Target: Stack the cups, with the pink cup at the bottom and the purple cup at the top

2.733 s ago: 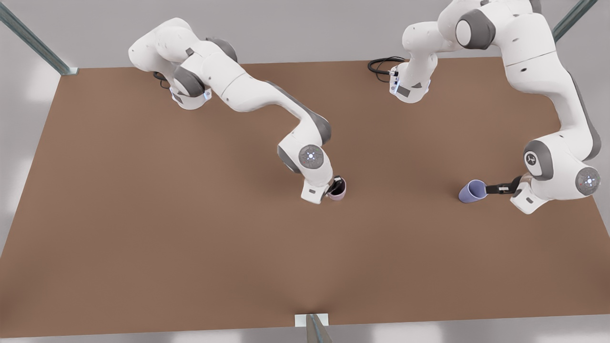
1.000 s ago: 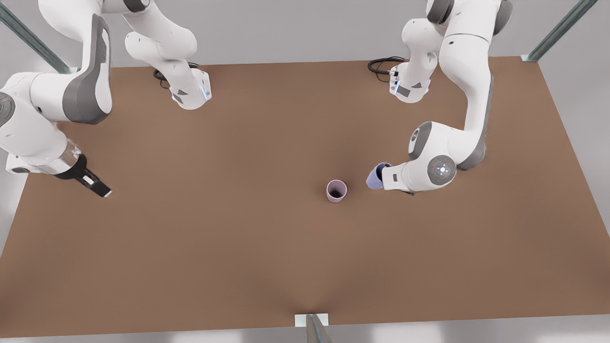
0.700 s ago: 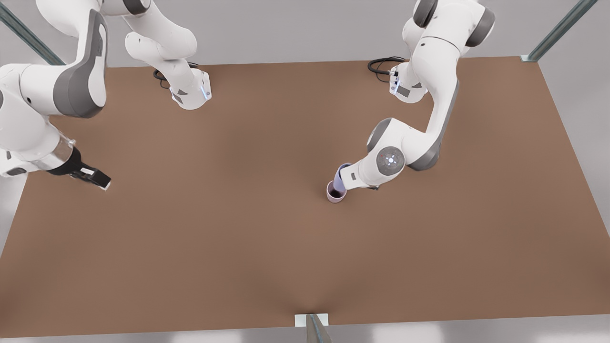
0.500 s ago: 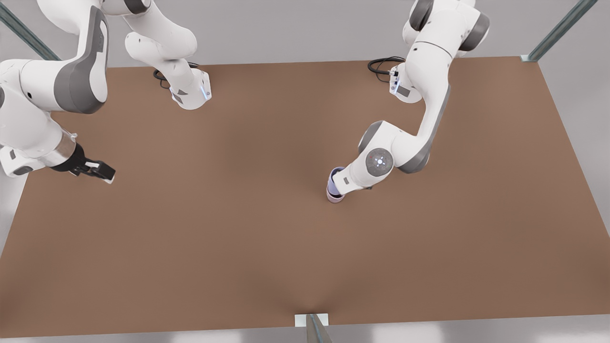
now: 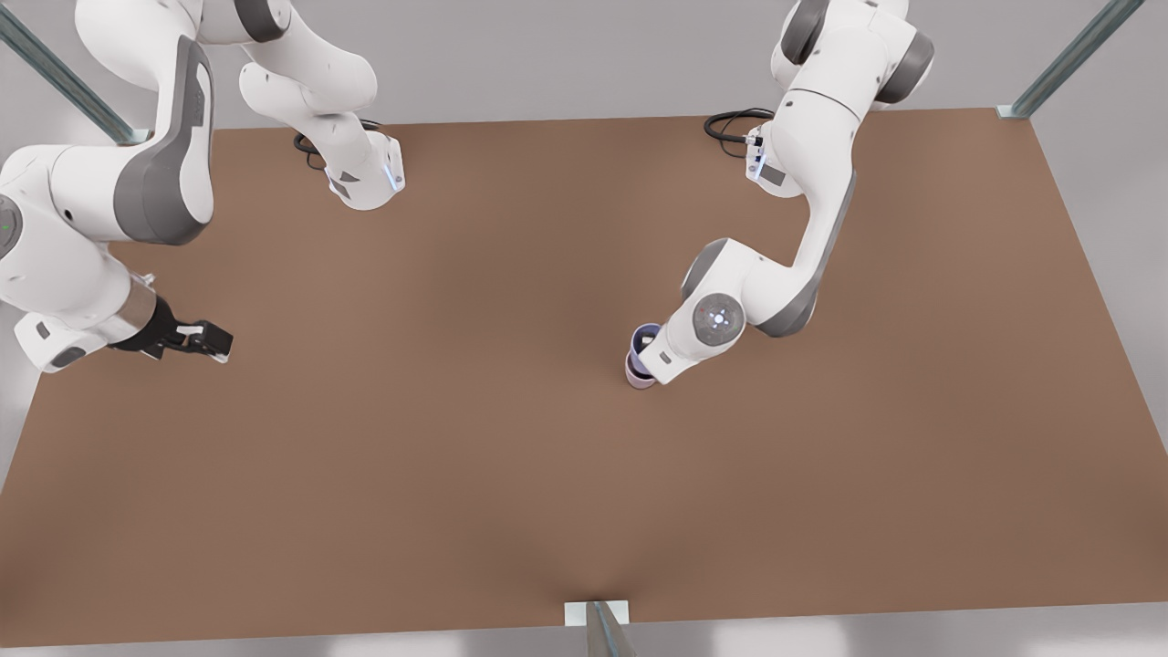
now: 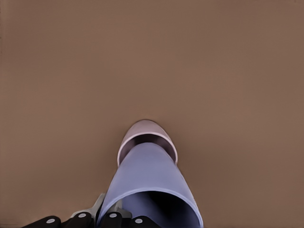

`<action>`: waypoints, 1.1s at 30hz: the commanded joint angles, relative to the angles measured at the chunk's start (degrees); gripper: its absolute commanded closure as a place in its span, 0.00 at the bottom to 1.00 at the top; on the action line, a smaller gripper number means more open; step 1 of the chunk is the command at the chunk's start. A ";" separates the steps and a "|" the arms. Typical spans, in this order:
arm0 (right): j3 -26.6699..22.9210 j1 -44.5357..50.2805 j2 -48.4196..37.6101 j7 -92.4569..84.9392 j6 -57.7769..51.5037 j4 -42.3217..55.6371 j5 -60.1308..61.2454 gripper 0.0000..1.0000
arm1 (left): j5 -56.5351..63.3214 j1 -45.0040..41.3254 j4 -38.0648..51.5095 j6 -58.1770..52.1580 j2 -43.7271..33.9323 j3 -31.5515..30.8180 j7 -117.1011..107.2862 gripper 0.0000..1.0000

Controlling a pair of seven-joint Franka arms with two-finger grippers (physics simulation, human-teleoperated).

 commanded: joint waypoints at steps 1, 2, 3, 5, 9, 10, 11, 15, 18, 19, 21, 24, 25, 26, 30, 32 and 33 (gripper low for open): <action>-0.02 0.01 -0.01 -7.08 0.55 0.09 0.22 0.00 | -0.18 -0.14 0.02 -0.64 0.02 -0.01 -11.21 0.79; -0.02 0.01 -0.01 -6.99 0.47 0.09 0.31 0.00 | -0.18 -0.14 0.02 -0.63 0.28 -0.01 -11.21 0.79; -0.02 -0.17 -0.01 -6.99 0.47 0.09 0.48 0.00 | -0.18 -0.14 0.02 -0.55 0.46 -0.01 -11.13 0.79; -0.11 -0.43 -0.10 -7.17 0.55 0.09 1.54 0.00 | -0.26 -0.14 0.11 -0.46 0.55 -0.01 -11.13 0.79; -0.20 -0.43 -0.10 -6.99 1.26 0.09 1.72 0.00 | -0.18 -0.14 0.20 0.07 1.25 -0.01 -11.04 0.79; -0.20 -0.43 -0.10 -7.08 1.34 0.09 1.72 0.00 | -0.18 -0.14 0.20 0.07 1.25 -0.01 -10.86 0.78; -0.20 -0.43 -0.10 -7.08 1.34 0.09 1.72 0.00 | -0.18 -0.14 0.20 -0.02 1.34 -0.01 -10.42 0.67; -0.28 -0.43 -0.10 -7.08 1.34 0.09 1.63 0.00 | -0.18 -0.14 0.20 0.07 1.51 -0.01 -10.34 0.62; -0.20 -0.43 -0.10 -6.99 1.34 0.09 1.72 0.00 | -0.18 -0.14 0.29 0.07 1.51 -0.01 -10.34 0.62; -0.20 -0.52 -0.10 -6.99 1.34 0.09 1.72 0.00 | -0.18 -0.14 0.29 -0.02 1.51 -0.01 -10.34 0.62; -0.28 -0.52 -0.10 -6.99 1.34 0.09 1.80 0.00 | -0.18 -0.14 0.46 -0.11 1.51 -0.01 -10.34 0.62; -0.28 -0.52 -0.10 -6.99 1.34 0.09 1.80 0.00 | -0.18 -0.14 0.64 -0.55 1.07 0.17 -10.51 0.00; -0.28 -0.52 -0.10 -6.99 1.34 0.09 1.80 0.00 | -0.18 -0.14 0.73 -1.34 0.72 0.17 -10.60 0.00; -0.28 -0.52 -0.10 -6.91 1.43 0.09 1.80 0.00 | -0.18 -0.05 3.27 -4.67 0.63 0.43 -10.42 0.00; -0.37 -0.52 -0.10 -6.91 1.43 0.09 1.80 0.00 | -0.09 0.22 15.22 -21.81 0.02 8.77 4.50 0.00; -0.37 -0.52 -0.10 -6.73 1.43 0.09 1.80 0.00 | 0.26 0.22 16.20 -23.84 -2.88 16.60 16.37 0.00; -0.37 -0.52 -0.10 -6.73 1.43 0.09 1.80 0.00 | 0.88 0.13 16.20 -24.54 -4.90 19.06 20.42 0.00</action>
